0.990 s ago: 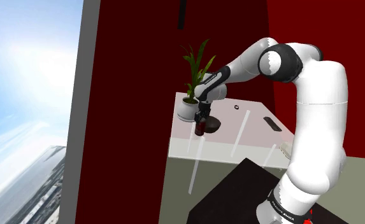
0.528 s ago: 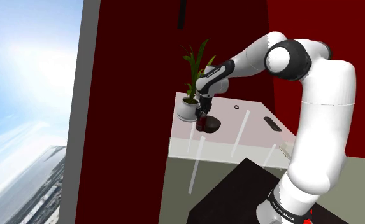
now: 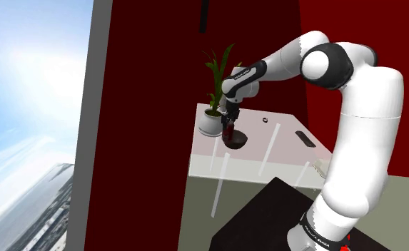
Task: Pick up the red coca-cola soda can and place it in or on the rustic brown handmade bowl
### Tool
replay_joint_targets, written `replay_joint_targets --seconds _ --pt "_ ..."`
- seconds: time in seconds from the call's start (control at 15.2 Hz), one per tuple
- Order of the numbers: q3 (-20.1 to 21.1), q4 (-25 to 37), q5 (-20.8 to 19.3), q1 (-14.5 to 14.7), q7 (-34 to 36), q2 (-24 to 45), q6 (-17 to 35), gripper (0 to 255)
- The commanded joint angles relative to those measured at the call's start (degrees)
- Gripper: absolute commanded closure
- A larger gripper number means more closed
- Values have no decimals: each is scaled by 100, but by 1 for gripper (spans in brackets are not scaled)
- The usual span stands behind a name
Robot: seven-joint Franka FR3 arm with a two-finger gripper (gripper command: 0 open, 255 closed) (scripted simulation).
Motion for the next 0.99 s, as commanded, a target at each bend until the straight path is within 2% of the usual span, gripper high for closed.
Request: replay_joint_targets --seconds 0.0,0.53,0.79,0.86,0.92 --pt "-45 341 60 -153 -210 198 -154 255" --pt "-161 2208 331 -908 -1024 1277 -990 255" --pt "-168 3478 458 -1337 -1333 1994 -1558 255" --pt "-164 3962 498 -1484 -1415 2263 -1775 255" --pt "-157 3922 502 -1485 -1419 2285 -1712 255"
